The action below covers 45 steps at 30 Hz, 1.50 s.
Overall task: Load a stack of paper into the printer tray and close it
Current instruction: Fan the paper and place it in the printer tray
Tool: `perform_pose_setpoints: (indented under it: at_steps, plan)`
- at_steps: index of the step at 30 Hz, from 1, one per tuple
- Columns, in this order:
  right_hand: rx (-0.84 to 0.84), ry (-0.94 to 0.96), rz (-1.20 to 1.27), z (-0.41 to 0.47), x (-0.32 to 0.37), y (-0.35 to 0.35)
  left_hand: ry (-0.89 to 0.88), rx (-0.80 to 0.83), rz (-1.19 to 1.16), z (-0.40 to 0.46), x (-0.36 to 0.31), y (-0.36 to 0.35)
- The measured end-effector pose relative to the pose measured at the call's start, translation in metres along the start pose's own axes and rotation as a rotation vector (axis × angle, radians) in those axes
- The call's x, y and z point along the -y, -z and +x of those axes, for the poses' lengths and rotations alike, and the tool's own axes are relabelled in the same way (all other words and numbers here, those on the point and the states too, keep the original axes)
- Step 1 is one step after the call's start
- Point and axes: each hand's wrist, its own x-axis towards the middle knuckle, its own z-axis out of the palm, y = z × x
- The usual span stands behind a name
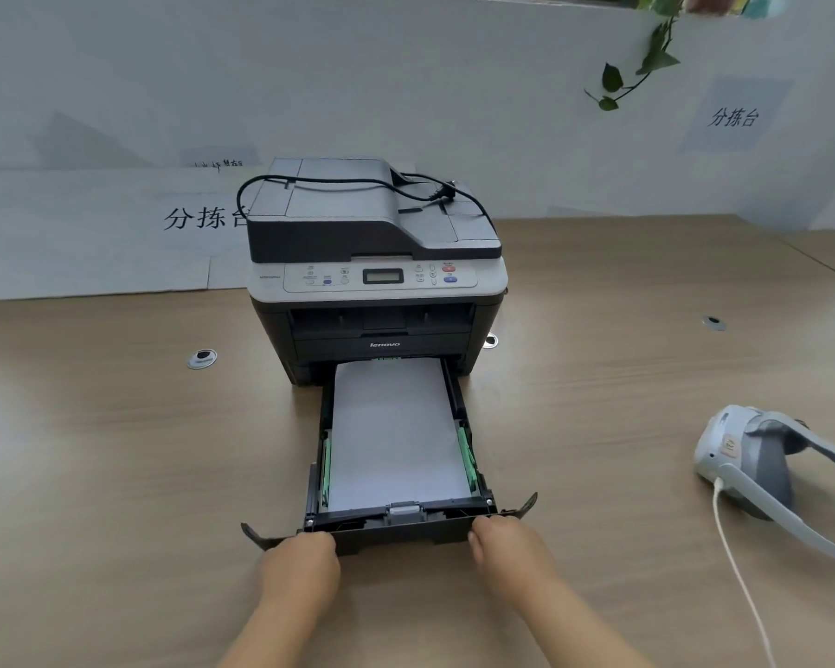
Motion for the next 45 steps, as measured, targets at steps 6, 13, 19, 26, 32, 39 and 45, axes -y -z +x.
perform_pose_setpoints:
  at_steps: [6,13,19,26,32,39,45]
  plan:
    - [-0.011,-0.005,-0.033,0.028,0.002,0.005,-0.007,-0.040,0.019,0.027,-0.001,0.010]
    - [-0.031,0.016,-0.054,0.072,0.001,0.010,-0.004,-0.053,0.050,0.069,-0.003,0.025]
    - [-0.092,0.051,-0.084,0.112,-0.003,0.016,-0.029,-0.115,0.043,0.107,-0.002,0.035]
    - [-0.134,0.047,-0.111,0.153,-0.003,0.023,-0.012,-0.166,0.086,0.147,-0.008,0.053]
    - [-0.152,0.052,-0.140,0.183,-0.003,0.029,-0.027,-0.219,0.095,0.176,-0.007,0.060]
    - [-0.136,0.061,-0.180,0.210,-0.004,0.036,-0.017,-0.268,0.109,0.201,-0.010,0.069]
    - [-0.110,0.046,-0.209,0.231,-0.002,0.043,-0.008,-0.266,0.066,0.221,-0.011,0.079]
